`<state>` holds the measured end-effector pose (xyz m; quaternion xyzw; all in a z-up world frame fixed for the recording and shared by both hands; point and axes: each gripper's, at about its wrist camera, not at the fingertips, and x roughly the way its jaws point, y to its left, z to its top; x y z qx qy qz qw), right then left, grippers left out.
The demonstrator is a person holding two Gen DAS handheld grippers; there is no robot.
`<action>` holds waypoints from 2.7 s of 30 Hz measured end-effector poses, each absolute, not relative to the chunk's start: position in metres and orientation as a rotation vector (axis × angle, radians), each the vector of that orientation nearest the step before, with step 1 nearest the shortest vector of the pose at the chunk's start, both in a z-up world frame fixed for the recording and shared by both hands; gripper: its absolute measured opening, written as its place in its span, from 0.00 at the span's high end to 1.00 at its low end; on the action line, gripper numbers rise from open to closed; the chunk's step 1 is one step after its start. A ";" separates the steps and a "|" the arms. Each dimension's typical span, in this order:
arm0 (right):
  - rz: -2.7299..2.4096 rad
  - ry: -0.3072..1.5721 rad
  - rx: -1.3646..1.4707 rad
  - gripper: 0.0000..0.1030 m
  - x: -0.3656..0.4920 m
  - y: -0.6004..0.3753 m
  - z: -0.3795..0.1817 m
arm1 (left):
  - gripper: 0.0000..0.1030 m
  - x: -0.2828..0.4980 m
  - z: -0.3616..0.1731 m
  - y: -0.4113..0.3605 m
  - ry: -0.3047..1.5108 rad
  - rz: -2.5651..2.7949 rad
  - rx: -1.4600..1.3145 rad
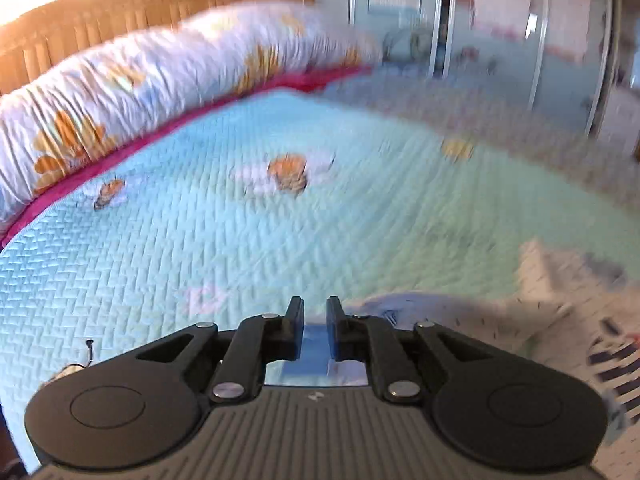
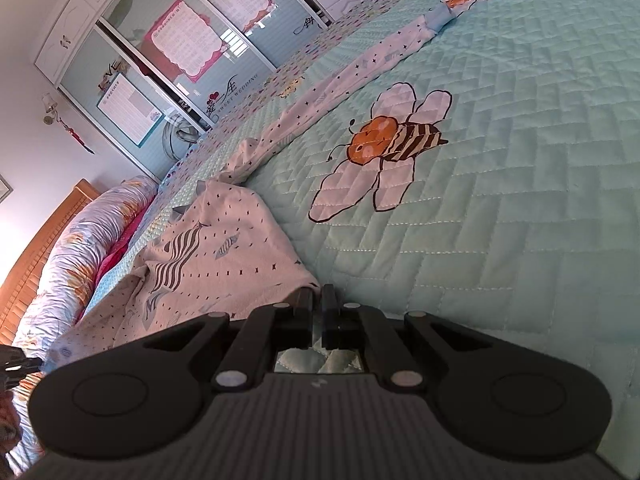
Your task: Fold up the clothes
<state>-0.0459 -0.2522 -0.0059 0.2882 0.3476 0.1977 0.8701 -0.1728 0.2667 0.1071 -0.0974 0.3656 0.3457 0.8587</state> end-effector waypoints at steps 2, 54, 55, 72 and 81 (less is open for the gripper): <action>0.414 0.727 0.603 0.98 -0.046 -0.252 -0.006 | 0.71 -0.170 0.113 0.284 0.759 0.792 -0.212; 0.793 0.193 -0.899 0.97 -0.074 -0.020 0.079 | 0.53 -0.202 0.063 0.132 0.932 0.053 -0.244; 0.749 0.202 -0.865 0.95 -0.054 -0.013 0.085 | 0.53 -0.200 0.064 0.131 0.931 0.052 -0.240; 1.062 0.772 -0.313 0.68 -0.055 -0.030 0.052 | 0.53 -0.182 0.063 0.150 0.924 0.115 -0.359; 1.389 0.941 -0.261 0.67 -0.089 -0.033 0.052 | 0.53 -0.198 0.060 0.168 0.934 0.148 -0.374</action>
